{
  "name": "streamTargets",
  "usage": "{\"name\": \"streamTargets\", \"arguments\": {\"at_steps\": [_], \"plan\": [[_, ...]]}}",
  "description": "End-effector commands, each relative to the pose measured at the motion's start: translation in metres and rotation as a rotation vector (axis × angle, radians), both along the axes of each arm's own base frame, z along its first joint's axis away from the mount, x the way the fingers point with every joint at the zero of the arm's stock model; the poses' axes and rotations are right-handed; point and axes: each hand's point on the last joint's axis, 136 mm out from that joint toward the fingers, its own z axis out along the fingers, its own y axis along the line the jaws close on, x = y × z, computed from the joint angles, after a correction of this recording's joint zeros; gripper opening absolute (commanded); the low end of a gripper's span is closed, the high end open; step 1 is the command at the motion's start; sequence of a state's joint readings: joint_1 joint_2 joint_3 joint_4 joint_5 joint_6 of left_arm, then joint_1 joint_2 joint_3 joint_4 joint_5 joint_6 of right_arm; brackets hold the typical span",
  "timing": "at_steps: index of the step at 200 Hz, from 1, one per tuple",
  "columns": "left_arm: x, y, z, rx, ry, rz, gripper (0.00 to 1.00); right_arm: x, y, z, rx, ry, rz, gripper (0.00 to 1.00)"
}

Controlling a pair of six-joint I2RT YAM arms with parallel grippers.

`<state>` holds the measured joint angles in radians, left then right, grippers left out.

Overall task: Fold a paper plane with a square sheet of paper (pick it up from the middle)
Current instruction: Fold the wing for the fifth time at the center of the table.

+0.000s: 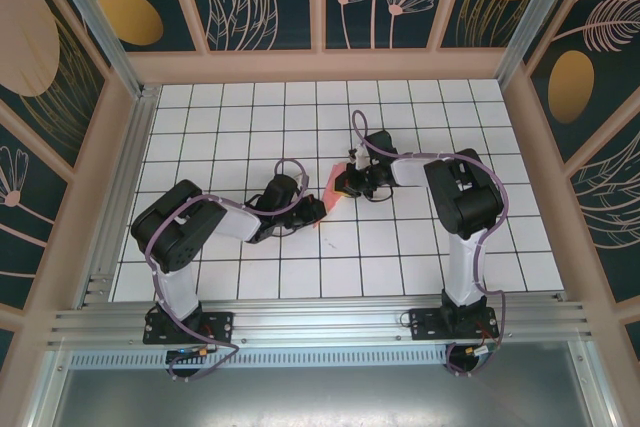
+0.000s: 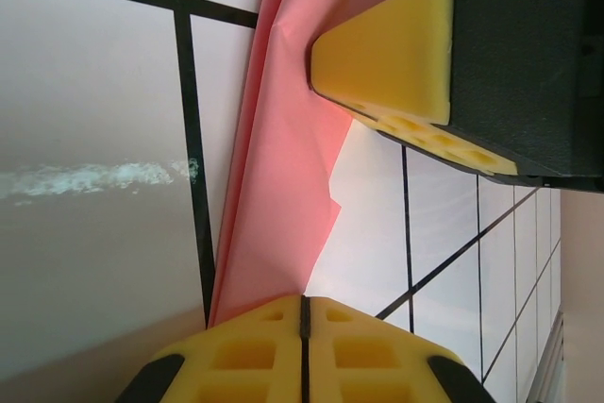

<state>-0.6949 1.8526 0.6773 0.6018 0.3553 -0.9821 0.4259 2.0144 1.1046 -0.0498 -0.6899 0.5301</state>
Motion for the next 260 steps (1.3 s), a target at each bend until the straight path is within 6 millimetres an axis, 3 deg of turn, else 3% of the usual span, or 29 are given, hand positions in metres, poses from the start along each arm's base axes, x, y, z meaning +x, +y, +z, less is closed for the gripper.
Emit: {"name": "streamTargets", "arguments": {"at_steps": [1,61,109,139,164,260], "plan": [[-0.018,0.013,-0.032,0.112,0.075,-0.016,0.08,-0.014,-0.016,-0.041,-0.122,0.092,-0.027,0.02],[-0.025,0.016,-0.052,0.196,0.114,-0.028,0.08,-0.008,-0.014,-0.032,-0.11,0.073,-0.03,0.03],[-0.03,0.026,-0.063,0.264,0.139,-0.011,0.06,0.013,0.003,0.037,0.014,-0.083,-0.016,0.06],[-0.03,0.026,-0.063,0.272,0.134,-0.012,0.04,0.015,0.0,0.054,-0.005,-0.144,-0.043,0.06],[-0.03,0.026,-0.064,0.276,0.133,-0.013,0.02,0.012,0.005,0.057,-0.03,-0.175,-0.059,0.05],[-0.029,0.026,-0.064,0.278,0.129,-0.012,0.0,0.013,0.037,0.022,-0.055,-0.1,-0.02,0.0]]}}
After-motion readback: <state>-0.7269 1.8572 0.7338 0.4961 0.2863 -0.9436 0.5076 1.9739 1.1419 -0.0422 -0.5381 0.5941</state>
